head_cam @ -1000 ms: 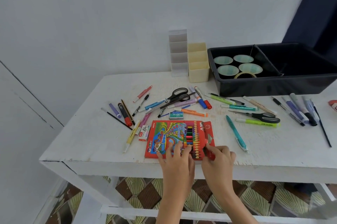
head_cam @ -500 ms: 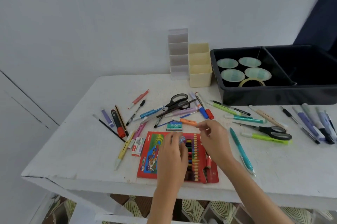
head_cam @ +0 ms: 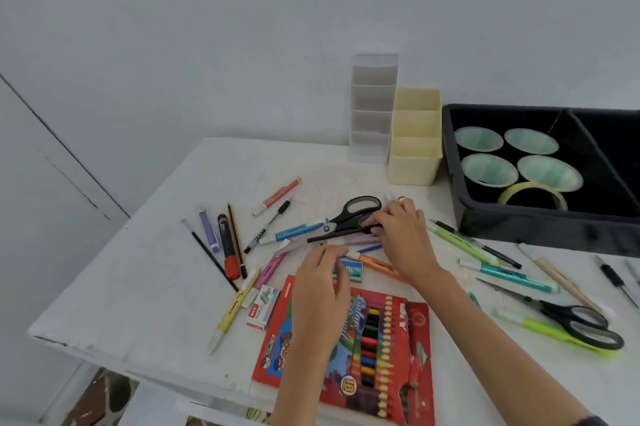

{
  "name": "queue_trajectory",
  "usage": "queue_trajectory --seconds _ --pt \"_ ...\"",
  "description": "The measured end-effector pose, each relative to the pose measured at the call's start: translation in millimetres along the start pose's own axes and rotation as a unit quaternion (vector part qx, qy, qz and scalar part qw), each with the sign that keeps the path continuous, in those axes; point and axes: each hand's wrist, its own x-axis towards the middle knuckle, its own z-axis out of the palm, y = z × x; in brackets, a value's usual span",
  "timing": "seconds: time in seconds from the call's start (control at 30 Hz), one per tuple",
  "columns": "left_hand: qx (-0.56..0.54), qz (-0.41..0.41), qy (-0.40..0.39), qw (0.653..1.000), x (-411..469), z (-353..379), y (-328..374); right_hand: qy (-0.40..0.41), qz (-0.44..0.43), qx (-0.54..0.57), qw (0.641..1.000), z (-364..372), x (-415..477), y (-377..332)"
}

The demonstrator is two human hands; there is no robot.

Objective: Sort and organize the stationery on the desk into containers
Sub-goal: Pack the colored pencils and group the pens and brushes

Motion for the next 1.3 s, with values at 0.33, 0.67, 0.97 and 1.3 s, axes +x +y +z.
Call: queue_trajectory --seconds 0.33,0.67,0.97,1.3 --pt "-0.035 -0.02 0.02 0.999 -48.4 -12.8 1.5 0.038 0.114 0.191 0.974 -62.8 -87.6 0.0" --pt "0.087 0.081 0.003 0.993 -106.9 -12.5 0.9 -0.027 0.239 0.151 0.959 -93.2 -208.4 29.5" --pt "0.191 0.119 -0.031 0.974 -116.8 -14.4 0.8 -0.083 0.266 0.129 0.952 -107.6 -236.8 17.6" --pt "0.212 0.093 -0.042 0.972 -108.7 -12.9 8.5 -0.04 0.266 0.123 0.955 -108.6 -243.0 10.5"
